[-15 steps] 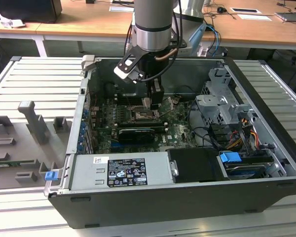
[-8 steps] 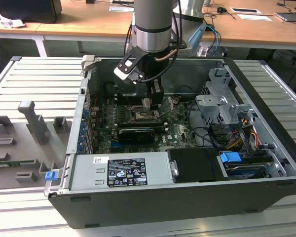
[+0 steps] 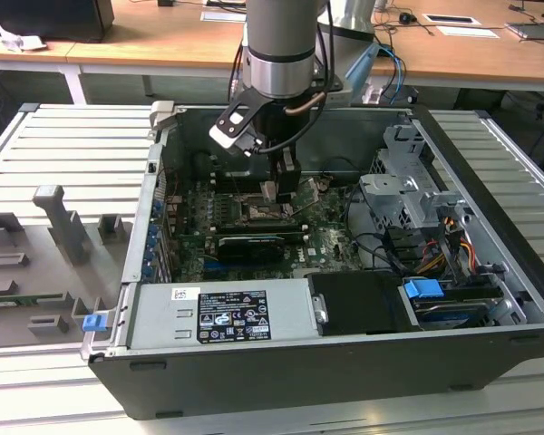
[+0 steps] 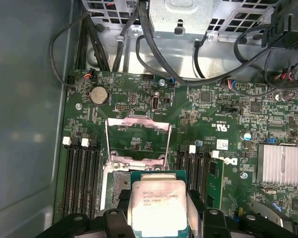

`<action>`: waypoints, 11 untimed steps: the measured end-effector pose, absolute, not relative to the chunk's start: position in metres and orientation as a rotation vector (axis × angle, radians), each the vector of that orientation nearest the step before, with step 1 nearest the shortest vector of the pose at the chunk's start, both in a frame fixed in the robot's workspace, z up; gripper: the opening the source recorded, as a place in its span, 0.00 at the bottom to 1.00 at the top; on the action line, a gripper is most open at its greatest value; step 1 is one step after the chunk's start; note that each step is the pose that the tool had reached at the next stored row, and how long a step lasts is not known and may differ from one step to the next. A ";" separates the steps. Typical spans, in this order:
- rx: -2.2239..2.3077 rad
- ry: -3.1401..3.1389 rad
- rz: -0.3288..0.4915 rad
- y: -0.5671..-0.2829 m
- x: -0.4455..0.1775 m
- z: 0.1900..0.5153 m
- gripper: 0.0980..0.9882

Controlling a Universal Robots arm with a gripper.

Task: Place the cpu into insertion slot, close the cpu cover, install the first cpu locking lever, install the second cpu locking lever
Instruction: 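Place the cpu into insertion slot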

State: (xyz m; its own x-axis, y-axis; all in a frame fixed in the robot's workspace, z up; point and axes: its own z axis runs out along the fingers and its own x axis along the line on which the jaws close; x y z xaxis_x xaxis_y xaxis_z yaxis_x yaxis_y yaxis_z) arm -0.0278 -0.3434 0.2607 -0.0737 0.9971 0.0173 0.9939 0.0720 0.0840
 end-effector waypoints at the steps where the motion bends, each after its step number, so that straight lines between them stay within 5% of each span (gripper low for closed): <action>1: 2.107 2.267 0.114 -0.343 -0.028 0.261 0.48; 11: 2.108 2.266 0.114 -0.343 -0.028 0.258 0.48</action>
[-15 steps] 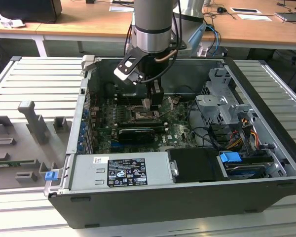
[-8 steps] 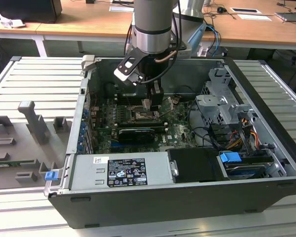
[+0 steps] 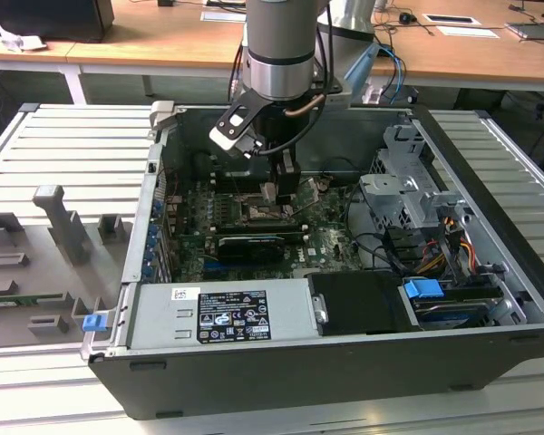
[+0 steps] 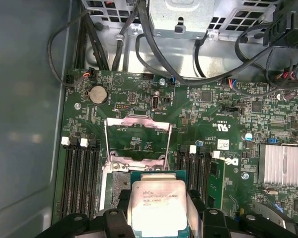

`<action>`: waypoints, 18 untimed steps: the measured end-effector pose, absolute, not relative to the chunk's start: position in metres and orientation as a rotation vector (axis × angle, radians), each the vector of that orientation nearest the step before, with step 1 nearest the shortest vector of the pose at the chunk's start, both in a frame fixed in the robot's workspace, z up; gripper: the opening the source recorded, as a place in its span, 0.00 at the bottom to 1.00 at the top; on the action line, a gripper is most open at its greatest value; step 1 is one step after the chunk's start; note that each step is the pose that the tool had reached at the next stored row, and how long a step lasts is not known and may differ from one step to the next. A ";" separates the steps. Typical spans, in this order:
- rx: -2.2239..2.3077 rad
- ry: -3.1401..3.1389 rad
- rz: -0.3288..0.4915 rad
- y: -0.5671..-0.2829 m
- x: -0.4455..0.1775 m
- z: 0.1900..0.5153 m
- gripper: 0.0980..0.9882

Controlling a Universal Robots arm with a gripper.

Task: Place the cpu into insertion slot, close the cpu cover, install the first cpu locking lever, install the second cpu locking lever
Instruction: 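Place the cpu into insertion slot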

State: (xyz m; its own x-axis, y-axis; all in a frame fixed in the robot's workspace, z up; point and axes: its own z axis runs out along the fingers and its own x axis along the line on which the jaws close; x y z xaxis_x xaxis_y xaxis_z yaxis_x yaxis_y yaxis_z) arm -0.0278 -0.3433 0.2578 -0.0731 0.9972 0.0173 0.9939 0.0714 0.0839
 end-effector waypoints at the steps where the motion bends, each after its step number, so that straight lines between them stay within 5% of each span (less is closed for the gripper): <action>1: 2.108 2.266 0.114 -0.343 -0.028 0.257 0.48; 18: 2.113 2.260 0.114 -0.337 -0.028 0.250 0.48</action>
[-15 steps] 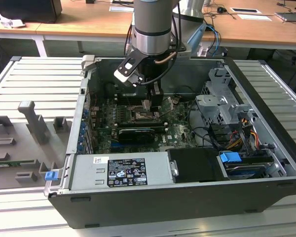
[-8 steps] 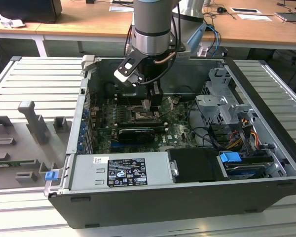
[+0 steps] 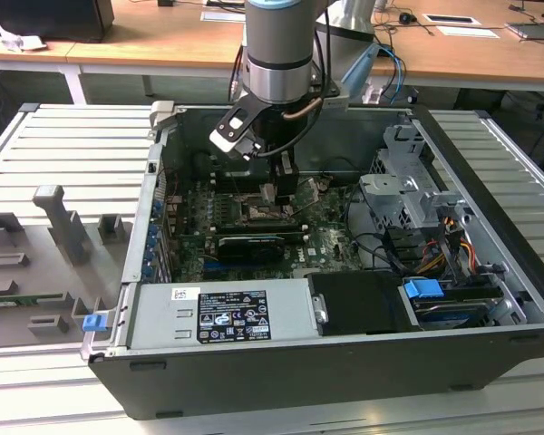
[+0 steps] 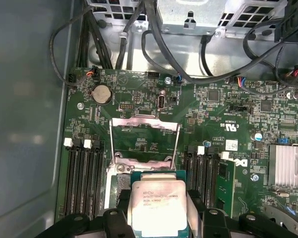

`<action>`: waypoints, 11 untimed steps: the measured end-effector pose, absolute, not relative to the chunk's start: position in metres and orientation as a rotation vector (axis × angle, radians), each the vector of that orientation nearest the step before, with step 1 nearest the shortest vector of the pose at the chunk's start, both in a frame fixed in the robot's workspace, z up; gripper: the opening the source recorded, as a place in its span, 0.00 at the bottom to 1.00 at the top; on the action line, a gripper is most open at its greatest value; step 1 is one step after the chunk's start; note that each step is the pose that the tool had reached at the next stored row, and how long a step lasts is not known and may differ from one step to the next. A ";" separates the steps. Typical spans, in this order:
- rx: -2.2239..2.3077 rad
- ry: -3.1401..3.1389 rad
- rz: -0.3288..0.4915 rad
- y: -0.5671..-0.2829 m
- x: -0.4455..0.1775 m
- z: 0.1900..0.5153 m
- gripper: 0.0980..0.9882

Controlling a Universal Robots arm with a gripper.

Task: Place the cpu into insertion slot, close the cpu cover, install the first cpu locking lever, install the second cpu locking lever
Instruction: 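Place the cpu into insertion slot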

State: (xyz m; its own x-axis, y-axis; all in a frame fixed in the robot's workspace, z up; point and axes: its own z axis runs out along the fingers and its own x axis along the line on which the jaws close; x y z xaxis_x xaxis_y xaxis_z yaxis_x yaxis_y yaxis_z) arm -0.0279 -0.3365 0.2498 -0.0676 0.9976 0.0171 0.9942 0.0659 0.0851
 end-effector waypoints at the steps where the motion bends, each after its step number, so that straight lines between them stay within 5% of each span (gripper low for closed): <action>1: 2.114 2.259 0.114 -0.336 -0.028 0.250 0.48; 11: 2.116 2.256 0.115 -0.336 -0.028 0.248 0.48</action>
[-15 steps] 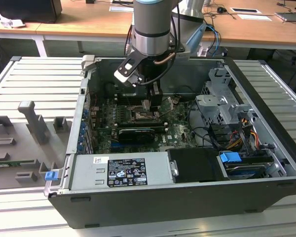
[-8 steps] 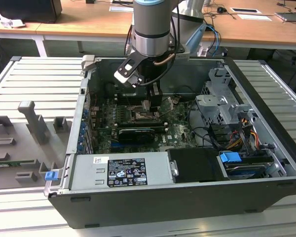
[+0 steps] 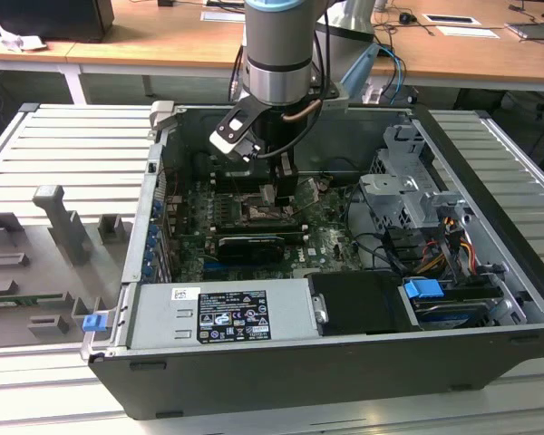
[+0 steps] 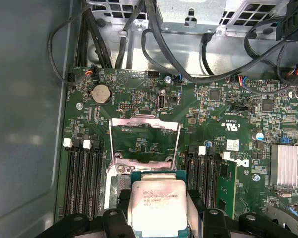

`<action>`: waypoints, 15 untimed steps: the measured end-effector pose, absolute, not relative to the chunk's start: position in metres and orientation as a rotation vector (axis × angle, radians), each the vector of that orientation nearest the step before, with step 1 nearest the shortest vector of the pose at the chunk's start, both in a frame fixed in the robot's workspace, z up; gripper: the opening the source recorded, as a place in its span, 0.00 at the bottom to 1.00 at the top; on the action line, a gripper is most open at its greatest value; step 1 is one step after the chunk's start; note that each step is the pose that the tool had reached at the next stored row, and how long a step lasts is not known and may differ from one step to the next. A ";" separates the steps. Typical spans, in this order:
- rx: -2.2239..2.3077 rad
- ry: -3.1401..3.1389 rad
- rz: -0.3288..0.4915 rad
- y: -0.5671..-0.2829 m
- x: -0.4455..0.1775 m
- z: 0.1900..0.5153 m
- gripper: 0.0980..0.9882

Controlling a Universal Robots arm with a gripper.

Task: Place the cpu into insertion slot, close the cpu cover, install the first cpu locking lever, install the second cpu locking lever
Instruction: 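Place the cpu into insertion slot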

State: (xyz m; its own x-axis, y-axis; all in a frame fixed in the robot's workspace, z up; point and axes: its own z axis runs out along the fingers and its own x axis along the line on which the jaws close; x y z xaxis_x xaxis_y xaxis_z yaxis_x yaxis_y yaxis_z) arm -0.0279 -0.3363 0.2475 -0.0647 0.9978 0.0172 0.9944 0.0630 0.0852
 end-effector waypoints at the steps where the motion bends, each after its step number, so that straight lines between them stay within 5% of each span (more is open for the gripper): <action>1: 2.116 2.256 0.115 -0.336 -0.028 0.247 0.48; 15: 2.145 2.228 0.113 -0.334 -0.030 0.244 0.48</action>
State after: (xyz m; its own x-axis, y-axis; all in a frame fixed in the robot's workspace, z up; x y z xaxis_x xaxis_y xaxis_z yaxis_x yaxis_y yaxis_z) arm -0.0302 -0.3337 0.2444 -0.0386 0.9991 0.0171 0.9957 0.0371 0.0852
